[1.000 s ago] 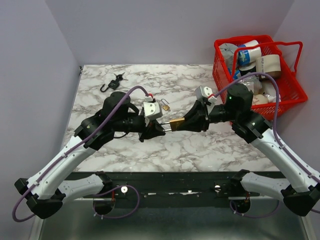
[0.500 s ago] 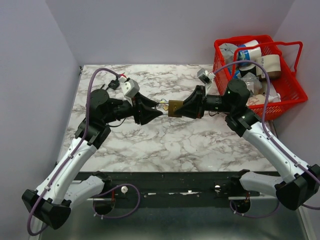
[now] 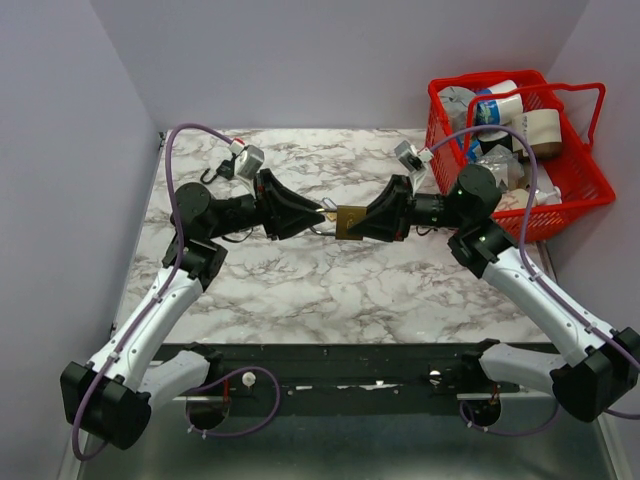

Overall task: Lock with the key
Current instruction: Lock the lock.

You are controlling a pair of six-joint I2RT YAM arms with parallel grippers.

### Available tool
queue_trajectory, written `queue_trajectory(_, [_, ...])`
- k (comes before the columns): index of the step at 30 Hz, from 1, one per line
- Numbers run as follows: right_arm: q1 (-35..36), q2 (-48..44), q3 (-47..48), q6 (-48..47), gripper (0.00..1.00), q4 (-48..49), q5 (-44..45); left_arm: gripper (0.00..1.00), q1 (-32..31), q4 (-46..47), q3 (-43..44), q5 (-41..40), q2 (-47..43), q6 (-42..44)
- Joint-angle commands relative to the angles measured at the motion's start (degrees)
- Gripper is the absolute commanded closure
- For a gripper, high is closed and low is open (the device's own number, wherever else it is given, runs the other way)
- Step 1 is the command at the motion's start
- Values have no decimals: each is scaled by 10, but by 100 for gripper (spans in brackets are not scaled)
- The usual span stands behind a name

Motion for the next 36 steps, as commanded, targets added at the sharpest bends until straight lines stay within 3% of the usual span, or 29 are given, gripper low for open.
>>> queue_trajectory(1, [0,-19,5,21,99,91,-15,62,-2,87,-18,35,2,-69])
queue_trajectory(11, [1,-17,-2,38,99,110,-22,71,-16,94,-20,21,6,-86])
queue_trajectory(12, [1,-17,-2,42,99,112,-19,69,-17,94,-18,19,8,-92])
queue_trajectory(15, [1,-14,-4,65,99,125,6,45,-20,136,-43,-7,3,-128])
queue_trajectory(19, [1,-14,-4,104,99,156,64,40,-15,189,-66,-43,1,-191])
queue_trajectory(26, [1,-6,-4,153,99,186,101,43,-14,253,-44,-72,34,-245])
queue_trajectory(36, [1,11,15,208,99,169,210,48,-15,259,62,-166,107,-309])
